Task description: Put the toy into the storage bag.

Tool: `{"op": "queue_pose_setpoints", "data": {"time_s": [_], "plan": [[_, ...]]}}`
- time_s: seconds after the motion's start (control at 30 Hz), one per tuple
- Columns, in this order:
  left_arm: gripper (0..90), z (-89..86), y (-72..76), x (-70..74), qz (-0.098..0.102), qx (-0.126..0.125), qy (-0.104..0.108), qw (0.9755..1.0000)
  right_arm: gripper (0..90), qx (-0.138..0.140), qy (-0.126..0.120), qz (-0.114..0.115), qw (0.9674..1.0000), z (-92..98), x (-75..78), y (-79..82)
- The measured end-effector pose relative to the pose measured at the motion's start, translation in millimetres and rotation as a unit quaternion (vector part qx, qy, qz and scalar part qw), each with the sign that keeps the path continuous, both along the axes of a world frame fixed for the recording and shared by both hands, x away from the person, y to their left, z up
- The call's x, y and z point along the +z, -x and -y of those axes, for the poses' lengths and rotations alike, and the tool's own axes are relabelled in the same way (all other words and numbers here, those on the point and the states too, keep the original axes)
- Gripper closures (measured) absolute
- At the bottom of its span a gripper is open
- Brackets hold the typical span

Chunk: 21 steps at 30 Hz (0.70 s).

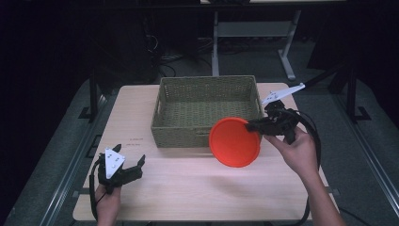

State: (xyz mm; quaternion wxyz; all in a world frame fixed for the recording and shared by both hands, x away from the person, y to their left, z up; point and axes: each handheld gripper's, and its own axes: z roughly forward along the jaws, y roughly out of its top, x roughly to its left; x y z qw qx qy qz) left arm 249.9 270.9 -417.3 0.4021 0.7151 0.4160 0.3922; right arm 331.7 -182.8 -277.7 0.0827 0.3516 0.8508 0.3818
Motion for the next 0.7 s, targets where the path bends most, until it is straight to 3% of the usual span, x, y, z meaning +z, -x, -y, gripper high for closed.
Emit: {"op": "queue_pose_setpoints", "data": {"time_s": [0.37, 0.7], "plan": [[12.8, -2.7, 0.1, 0.5, 0.000, 0.003, 0.002, 1.0000, 82.0, 0.009, 0.011, -0.001, 0.9999, -11.1, 19.7, -23.0], [12.8, -2.5, -0.6, 0.0, 0.001, 0.001, 0.004, 1.0000, 82.0, 0.009, 0.013, 0.004, 0.9999, -18.5, 32.3, -33.5]]}}
